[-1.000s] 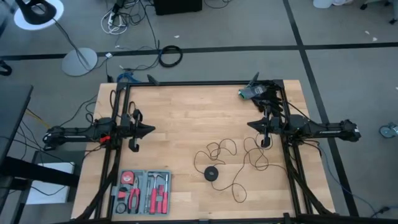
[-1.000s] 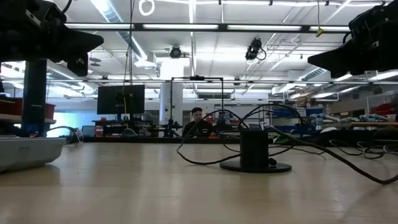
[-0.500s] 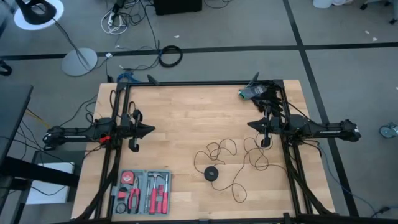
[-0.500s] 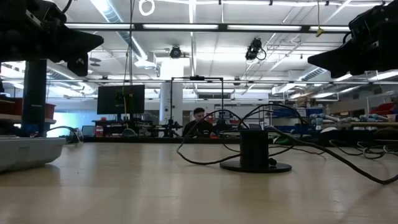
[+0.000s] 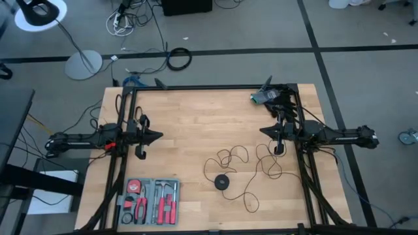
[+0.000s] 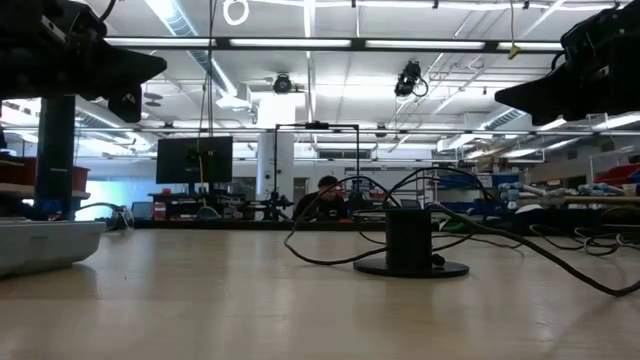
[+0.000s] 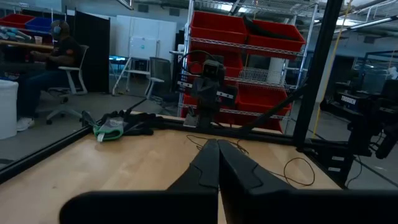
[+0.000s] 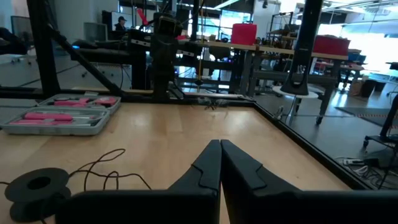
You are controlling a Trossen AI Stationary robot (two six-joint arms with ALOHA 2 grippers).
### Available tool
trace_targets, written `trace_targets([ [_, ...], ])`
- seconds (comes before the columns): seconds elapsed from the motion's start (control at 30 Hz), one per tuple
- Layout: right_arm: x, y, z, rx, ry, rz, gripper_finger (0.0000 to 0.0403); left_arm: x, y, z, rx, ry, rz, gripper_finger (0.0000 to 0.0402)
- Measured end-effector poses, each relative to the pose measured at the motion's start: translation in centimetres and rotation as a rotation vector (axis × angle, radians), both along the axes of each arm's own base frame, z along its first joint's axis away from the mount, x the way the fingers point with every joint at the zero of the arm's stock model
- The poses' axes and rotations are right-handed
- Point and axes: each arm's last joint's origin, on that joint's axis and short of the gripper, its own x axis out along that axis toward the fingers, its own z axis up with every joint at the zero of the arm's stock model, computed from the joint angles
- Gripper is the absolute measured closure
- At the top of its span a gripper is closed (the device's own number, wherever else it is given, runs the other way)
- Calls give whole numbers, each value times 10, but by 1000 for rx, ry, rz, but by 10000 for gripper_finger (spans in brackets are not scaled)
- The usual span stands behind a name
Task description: Coil cords
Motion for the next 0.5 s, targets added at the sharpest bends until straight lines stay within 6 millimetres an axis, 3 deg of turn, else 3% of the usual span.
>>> trace_targets([
  [0.5,0,0,0,0,0,0,394,-2,0,9,-4,-97,-1,396],
])
